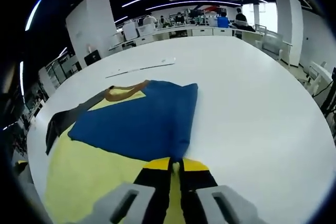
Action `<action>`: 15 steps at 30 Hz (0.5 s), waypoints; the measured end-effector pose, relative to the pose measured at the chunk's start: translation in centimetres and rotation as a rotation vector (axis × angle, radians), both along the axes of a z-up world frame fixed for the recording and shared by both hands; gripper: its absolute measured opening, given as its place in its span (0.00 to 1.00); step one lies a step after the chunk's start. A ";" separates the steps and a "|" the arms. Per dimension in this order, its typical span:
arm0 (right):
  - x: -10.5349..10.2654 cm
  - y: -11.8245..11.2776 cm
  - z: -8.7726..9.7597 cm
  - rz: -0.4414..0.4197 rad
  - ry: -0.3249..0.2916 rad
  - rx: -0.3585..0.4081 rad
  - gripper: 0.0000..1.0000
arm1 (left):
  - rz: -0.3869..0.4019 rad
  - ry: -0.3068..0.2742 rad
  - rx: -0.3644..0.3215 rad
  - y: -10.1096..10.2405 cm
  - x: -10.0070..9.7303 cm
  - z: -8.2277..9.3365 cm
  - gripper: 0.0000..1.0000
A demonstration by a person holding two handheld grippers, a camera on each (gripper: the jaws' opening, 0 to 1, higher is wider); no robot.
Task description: Fold the garment on the visible template until the final outline fits inside the template.
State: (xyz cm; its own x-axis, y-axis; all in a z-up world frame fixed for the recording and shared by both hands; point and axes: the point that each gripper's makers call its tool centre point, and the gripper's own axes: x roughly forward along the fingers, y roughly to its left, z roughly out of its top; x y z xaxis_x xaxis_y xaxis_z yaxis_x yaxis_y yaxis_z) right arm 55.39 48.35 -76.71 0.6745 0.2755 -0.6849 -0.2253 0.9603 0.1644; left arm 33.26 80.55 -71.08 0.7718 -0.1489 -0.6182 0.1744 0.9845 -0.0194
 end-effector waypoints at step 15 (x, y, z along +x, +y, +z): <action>0.2 -0.6 -0.2 0.032 0.029 0.028 0.01 | 0.018 0.005 0.001 0.5 -0.2 -0.1 0.99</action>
